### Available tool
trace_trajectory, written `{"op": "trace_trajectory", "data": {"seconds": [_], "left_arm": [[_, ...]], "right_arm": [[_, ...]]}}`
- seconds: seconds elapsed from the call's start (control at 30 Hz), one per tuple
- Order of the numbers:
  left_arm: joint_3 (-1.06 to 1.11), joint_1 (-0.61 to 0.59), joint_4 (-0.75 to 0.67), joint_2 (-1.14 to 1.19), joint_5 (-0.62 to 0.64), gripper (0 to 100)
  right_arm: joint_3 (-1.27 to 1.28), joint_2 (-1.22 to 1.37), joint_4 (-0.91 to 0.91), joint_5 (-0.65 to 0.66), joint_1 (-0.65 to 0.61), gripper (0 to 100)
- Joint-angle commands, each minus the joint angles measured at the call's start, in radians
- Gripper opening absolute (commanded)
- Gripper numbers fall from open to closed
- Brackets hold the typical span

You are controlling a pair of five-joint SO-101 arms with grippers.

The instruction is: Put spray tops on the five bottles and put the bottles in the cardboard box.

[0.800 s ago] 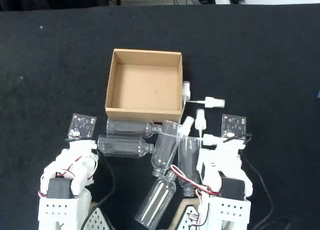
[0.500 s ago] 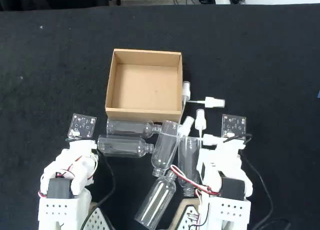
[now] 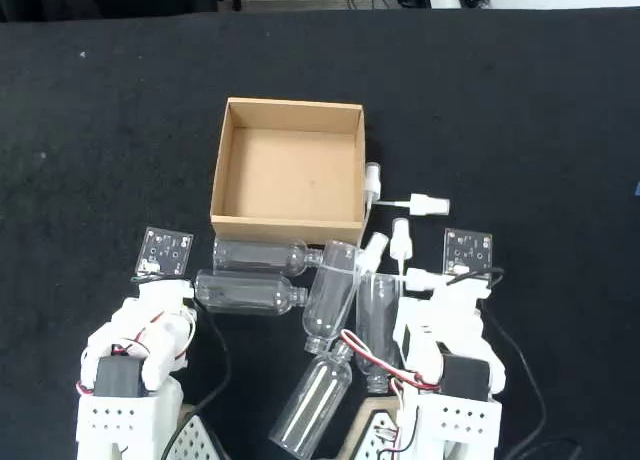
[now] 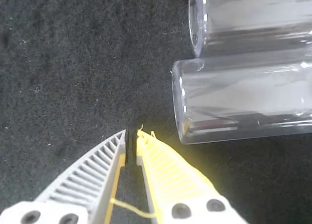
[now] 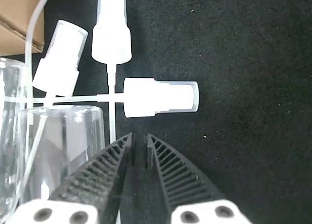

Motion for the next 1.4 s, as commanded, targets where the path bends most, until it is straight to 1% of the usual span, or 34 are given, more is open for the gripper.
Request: {"op": "trace_trajectory", "data": {"seconds": [0.0, 0.9, 0.97, 1.03, 1.1, 1.2, 1.27, 1.3, 1.37], "left_arm": [[0.022, 0.01, 0.005, 0.0, 0.002, 3], [0.022, 0.018, 0.003, -0.003, 0.002, 3], [0.022, 0.001, 0.003, -0.003, -0.006, 3], [0.022, -0.048, -0.017, -0.003, -0.008, 3], [0.022, -0.119, -0.091, -0.005, -0.035, 3], [0.022, -0.266, -0.175, -0.005, -0.187, 3], [-0.002, -0.328, -0.216, -0.005, -0.282, 3], [-0.035, -0.344, -0.222, -0.005, -0.311, 3], [-0.108, -0.352, -0.176, -0.005, -0.31, 5]], "right_arm": [[-0.008, -0.097, 0.008, 0.008, -0.014, 1.5], [-0.008, -0.097, 0.008, 0.008, -0.017, 1.5], [-0.008, -0.097, 0.008, 0.008, -0.017, 1.5], [-0.008, -0.097, 0.008, 0.008, -0.017, 1.5], [-0.008, -0.097, 0.008, 0.008, -0.017, 1.5], [-0.008, -0.097, 0.008, 0.008, -0.017, 1.5], [-0.008, -0.097, 0.008, 0.008, -0.017, 1.5], [-0.008, -0.097, 0.008, 0.008, -0.017, 1.5], [-0.008, -0.097, 0.008, 0.005, -0.017, 1.5]]}}
